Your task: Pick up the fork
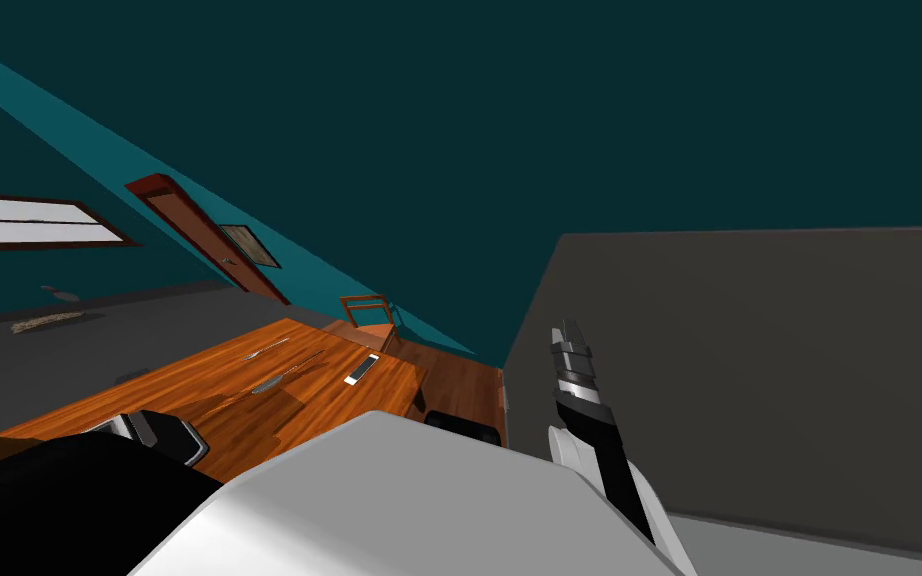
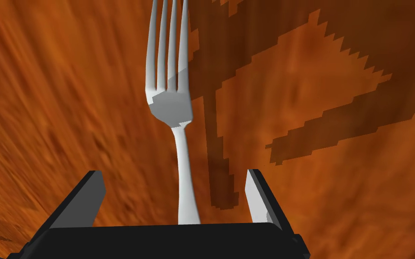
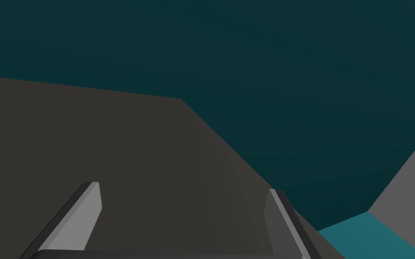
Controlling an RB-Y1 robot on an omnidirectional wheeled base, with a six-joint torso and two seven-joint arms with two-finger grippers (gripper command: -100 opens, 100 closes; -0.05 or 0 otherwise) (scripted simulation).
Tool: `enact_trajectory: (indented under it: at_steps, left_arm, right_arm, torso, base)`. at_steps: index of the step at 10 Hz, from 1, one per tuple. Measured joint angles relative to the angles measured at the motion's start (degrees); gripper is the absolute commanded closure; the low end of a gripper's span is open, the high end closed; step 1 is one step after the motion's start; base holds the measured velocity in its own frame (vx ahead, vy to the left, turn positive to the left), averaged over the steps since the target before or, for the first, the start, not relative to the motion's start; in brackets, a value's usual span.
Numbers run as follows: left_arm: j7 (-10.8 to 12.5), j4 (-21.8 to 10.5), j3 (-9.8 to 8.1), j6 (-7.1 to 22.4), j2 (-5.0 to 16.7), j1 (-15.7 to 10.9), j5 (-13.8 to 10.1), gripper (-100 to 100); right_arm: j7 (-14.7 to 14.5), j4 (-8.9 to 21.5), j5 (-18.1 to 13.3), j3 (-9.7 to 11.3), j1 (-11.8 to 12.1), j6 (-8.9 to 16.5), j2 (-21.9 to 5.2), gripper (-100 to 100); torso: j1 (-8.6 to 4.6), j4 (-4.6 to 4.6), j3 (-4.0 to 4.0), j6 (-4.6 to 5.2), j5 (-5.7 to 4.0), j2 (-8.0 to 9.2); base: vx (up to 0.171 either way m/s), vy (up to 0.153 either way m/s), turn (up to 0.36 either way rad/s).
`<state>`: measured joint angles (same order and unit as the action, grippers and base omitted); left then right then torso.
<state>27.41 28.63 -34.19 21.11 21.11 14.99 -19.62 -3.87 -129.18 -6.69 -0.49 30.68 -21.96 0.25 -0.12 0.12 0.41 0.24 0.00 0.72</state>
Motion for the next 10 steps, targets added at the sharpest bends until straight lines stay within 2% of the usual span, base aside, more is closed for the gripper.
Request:
enact_trajectory:
  at_steps: [1,2,6,7,10]
  left_arm:
    - [1.0,0.5,-0.35,-0.3,-0.8,0.5,1.1,-100]
    - [1.3,-0.2,-0.43,-0.7,-0.8,0.3,1.1,-100]
    - [2.4,-5.5,-1.13,-4.3,-1.3,-1.0,2.1,-100]
    - [2.5,-5.8,-1.13,-4.5,-1.4,-1.1,2.1,100]
    - [2.5,-5.8,-1.16,-4.3,-1.5,-1.1,2.0,100]
  right_arm:
    - [0.0,0.0,0.0,0.0,0.0,0.0,0.0,0]
    - [0.0,0.0,0.0,0.0,0.0,0.0,0.0,0]
    - [0.0,0.0,0.0,0.0,0.0,0.0,0.0,0]
    - [0.0,0.0,0.0,0.0,0.0,0.0,0.0,0]
    - [0.0,0.0,0.0,0.0,0.0,0.0,0.0,0]
  torso:
    - [-0.01,0.0,0.01,-0.01,0.0,0.02]
    - [-0.07,0.0,0.0,-0.01,-0.01,0.0]
    - [-0.04,0.0,0.01,0.0,-0.01,0.02]
    - [0.01,0.0,0.01,-0.02,0.02,0.01]
    - [0.07,0.0,0.01,0.02,0.02,0.01]
  base:
    - [-0.009,0.04,-0.026]
    - [-0.006,0.032,-0.05]
    - [-0.013,0.039,-0.077]
    - [0.0,0.0,0.0]
    - [0.0,0.0,0.0]
